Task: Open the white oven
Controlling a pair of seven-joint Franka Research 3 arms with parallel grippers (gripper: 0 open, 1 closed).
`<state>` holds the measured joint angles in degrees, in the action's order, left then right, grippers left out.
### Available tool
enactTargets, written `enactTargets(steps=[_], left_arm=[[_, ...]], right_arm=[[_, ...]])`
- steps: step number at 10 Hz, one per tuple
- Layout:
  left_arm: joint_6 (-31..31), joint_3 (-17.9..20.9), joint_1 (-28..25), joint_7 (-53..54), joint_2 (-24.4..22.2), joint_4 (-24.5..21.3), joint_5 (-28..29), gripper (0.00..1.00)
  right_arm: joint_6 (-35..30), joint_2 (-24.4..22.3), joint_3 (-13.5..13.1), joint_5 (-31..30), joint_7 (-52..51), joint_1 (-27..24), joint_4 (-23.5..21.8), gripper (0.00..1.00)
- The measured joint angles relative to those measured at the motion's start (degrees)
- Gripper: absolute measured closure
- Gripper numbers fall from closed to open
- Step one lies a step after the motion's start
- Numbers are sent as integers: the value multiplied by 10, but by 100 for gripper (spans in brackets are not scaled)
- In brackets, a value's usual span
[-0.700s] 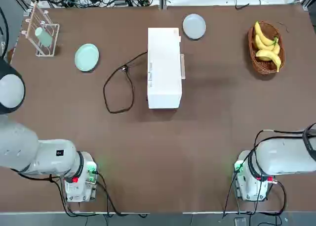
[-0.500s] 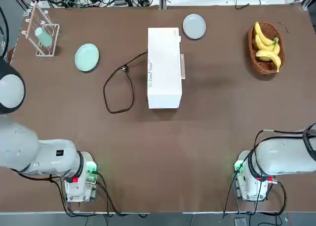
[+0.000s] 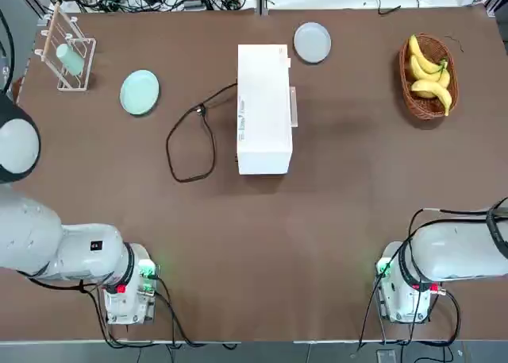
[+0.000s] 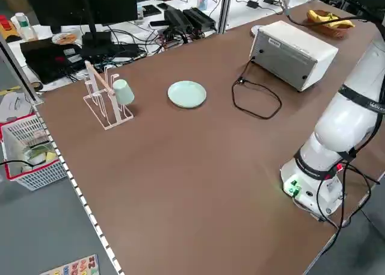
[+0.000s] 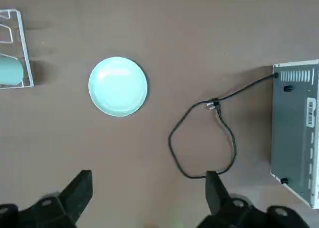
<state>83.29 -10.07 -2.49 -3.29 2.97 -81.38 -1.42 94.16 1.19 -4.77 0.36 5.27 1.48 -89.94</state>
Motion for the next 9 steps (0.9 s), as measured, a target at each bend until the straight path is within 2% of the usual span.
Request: enactTargets(steps=[3,5,6,8,9], left_arm=[[-1,-20,20,-107,16,-2,-29,0],[41,-46,62,-183,38,-14,-31,1],[83,-53,95,-240,47,-32,-31,3],[132,-57,152,-310,62,-62,-30,16],[143,-57,175,-334,71,-66,-24,31]], right_arm=[[48,14,1,27,-24,13,-70,62],[115,26,4,122,-30,68,-134,93],[143,29,6,192,-30,94,-173,99],[176,30,27,298,-30,132,-229,99],[217,29,50,340,-30,146,-254,99]])
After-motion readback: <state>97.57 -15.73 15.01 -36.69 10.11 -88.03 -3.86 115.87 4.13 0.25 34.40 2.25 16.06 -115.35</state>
